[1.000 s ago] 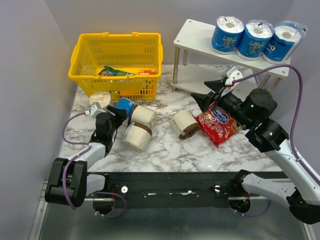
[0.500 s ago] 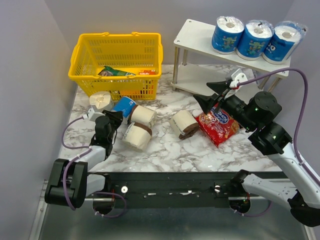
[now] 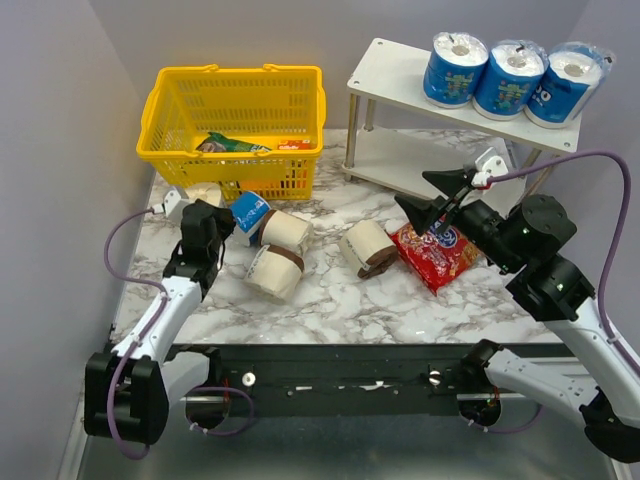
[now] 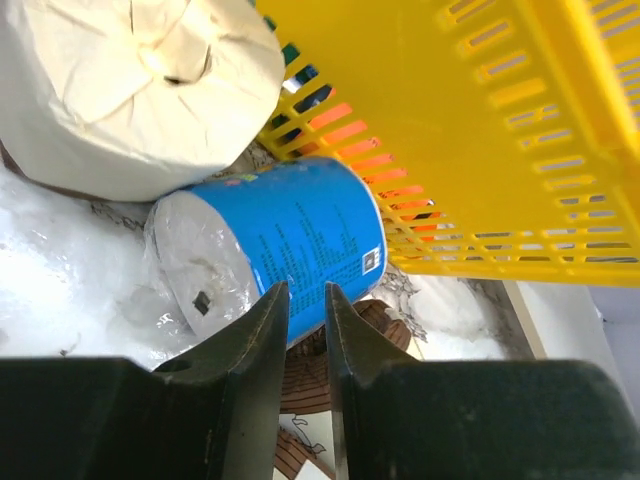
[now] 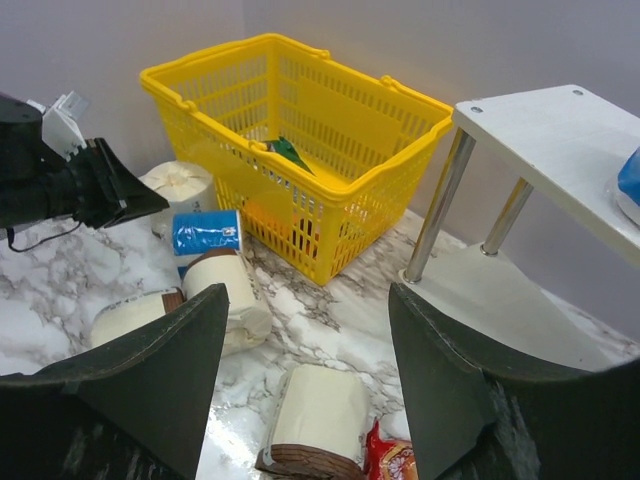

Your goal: Place and organize the paper towels onto the shelf

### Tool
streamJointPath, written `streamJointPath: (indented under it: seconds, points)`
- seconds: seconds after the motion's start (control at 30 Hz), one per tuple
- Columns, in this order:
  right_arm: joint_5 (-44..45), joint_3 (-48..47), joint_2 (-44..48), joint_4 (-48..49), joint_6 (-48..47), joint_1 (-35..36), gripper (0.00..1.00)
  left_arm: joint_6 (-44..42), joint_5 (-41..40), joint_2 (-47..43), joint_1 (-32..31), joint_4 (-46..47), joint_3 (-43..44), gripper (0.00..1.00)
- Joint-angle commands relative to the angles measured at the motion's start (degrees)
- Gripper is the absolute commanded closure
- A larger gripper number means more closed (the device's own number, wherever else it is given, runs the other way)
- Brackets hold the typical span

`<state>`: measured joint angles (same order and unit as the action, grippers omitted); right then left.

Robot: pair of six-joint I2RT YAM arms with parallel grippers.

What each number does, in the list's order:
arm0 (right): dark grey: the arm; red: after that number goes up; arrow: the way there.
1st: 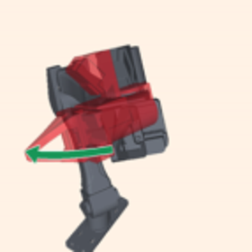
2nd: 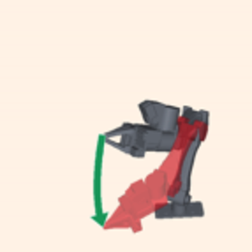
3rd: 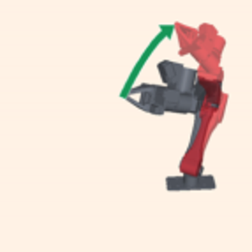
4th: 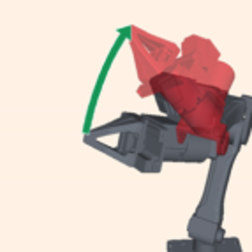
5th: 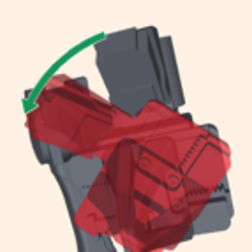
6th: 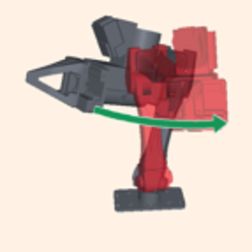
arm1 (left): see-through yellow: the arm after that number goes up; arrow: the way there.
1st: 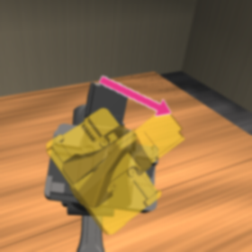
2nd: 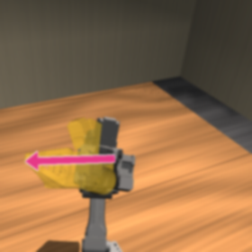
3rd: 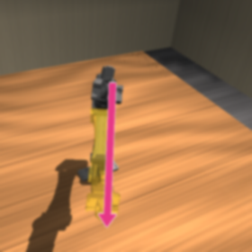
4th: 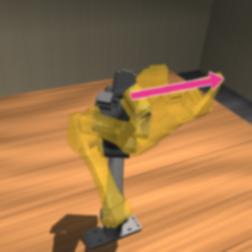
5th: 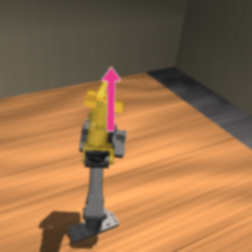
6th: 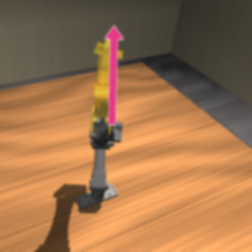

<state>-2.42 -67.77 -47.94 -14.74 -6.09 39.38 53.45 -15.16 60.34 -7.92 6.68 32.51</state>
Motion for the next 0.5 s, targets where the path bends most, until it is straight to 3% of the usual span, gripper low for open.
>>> streamJointPath:
  seconds: [0.0, 0.03, 0.07, 0.17, 0.47]
  points:
    - [1.9, 1.3, 1.9, -1.2, -0.8, 0.4, 0.26, -3.0, -2.4, -3.6, 0.4, -14.5, 4.4, 0.65]
    - [1.8, 1.4, 2.3, -1.2, -0.7, 0.3, 0.26, -2.9, -1.2, -3.8, 0.4, -13.0, 3.3, 0.58]
    - [1.6, 1.5, 2.4, -1.3, -0.4, 0.3, 0.26, -2.4, 1.1, -4.1, 0.4, -12.2, 2.7, 0.41]
    - [0.7, 1.6, 2.9, -1.6, 0.5, 0.3, 0.26, -0.9, 6.1, -3.9, 0.5, -4.5, -2.2, 0.24]
    - [1.3, 1.7, 5.0, -3.4, -0.5, 0.3, 0.26, -0.5, 11.0, -0.1, 3.1, 12.9, -9.5, 0.16]
